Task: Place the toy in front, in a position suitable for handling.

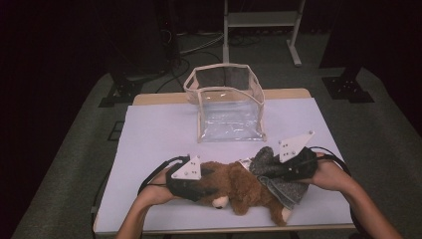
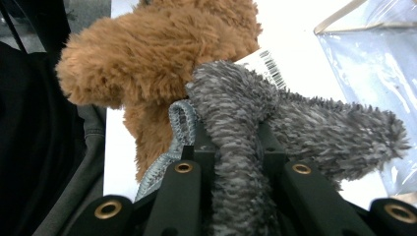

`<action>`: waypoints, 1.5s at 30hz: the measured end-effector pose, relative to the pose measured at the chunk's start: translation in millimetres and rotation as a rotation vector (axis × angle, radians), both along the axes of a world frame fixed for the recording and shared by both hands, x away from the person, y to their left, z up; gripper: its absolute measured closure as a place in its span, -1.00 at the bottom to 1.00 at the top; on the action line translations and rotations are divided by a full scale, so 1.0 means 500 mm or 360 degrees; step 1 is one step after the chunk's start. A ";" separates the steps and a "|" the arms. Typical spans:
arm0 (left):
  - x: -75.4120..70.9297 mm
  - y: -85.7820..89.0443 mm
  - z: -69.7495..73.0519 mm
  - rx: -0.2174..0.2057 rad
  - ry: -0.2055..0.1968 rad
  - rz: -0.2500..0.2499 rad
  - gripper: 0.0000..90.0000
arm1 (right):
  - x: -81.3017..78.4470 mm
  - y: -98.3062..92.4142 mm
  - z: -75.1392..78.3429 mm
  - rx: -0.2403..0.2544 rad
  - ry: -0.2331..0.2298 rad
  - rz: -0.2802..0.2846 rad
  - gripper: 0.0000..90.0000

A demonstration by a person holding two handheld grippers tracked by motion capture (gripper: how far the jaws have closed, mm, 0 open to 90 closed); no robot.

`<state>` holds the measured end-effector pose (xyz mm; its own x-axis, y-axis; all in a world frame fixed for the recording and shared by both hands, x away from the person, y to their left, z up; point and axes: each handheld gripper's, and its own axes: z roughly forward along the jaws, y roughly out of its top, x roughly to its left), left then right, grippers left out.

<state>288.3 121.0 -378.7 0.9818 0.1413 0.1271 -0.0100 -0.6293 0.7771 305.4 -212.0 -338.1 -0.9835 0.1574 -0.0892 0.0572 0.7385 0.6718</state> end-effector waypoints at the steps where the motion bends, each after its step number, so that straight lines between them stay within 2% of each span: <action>1: 0.001 0.001 0.000 -0.0004 0.0004 -0.0001 0.01 | 0.001 -0.006 -0.003 0.0016 0.0019 -0.0012 0.70; 4: 0.000 0.001 0.000 -0.0006 0.0005 -0.0002 0.01 | -0.002 -0.046 -0.017 0.0029 0.0055 -0.0069 0.70; 8: 0.000 -0.003 0.004 0.0003 -0.0005 -0.0016 0.01 | -0.014 -0.119 -0.045 0.0038 0.0117 -0.0206 0.69; 11: -0.002 -0.007 0.005 0.0011 -0.0006 -0.0017 0.01 | -0.021 -0.155 -0.051 0.0033 0.0112 -0.0270 0.69; 13: -0.001 -0.007 0.005 0.0011 -0.0005 -0.0014 0.00 | -0.024 -0.158 -0.044 0.0056 0.0102 -0.0280 0.69; 15: 0.001 -0.006 0.005 0.0008 0.0002 -0.0011 0.00 | -0.023 -0.143 -0.033 0.0059 0.0067 -0.0244 0.69; 17: 0.002 -0.005 0.004 0.0003 0.0008 -0.0011 0.00 | -0.023 -0.121 -0.023 0.0088 0.0061 -0.0197 0.69; 21: 0.003 -0.002 0.003 -0.0006 0.0017 -0.0007 0.00 | -0.023 -0.089 -0.024 0.0059 0.0050 -0.0124 0.69; 23: 0.003 -0.002 0.002 -0.0014 0.0021 -0.0006 0.00 | -0.022 -0.102 -0.032 0.0087 0.0070 -0.0140 0.69; 28: 0.002 -0.007 0.005 -0.0017 0.0026 -0.0006 -0.01 | -0.035 -0.166 -0.057 0.0088 0.0121 -0.0285 0.69; 31: 0.004 -0.009 0.006 -0.0007 0.0022 -0.0004 -0.03 | -0.041 -0.181 -0.049 0.0110 0.0110 -0.0311 0.69; 35: 0.005 -0.009 0.006 -0.0006 0.0026 0.0002 -0.03 | -0.039 -0.143 -0.010 0.0166 0.0038 -0.0217 0.69; 39: 0.006 -0.010 0.006 -0.0010 0.0028 0.0003 -0.03 | -0.030 -0.062 0.018 0.0142 -0.0026 -0.0065 0.69; 42: 0.004 -0.009 0.005 -0.0013 0.0029 0.0002 -0.03 | -0.024 -0.024 0.010 0.0098 -0.0018 -0.0011 0.69; 44: 0.003 -0.009 0.005 -0.0016 0.0029 0.0003 -0.03 | -0.018 -0.021 -0.006 0.0062 0.0000 -0.0016 0.69; 45: 0.003 -0.009 0.005 -0.0016 0.0028 0.0002 -0.03 | -0.015 -0.028 -0.014 0.0074 0.0014 -0.0029 0.69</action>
<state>289.9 116.6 -376.1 0.9836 0.1440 0.1084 0.0046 -0.6214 0.7835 297.7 -226.0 -345.0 -0.9812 0.1788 -0.0730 0.0761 0.7055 0.7046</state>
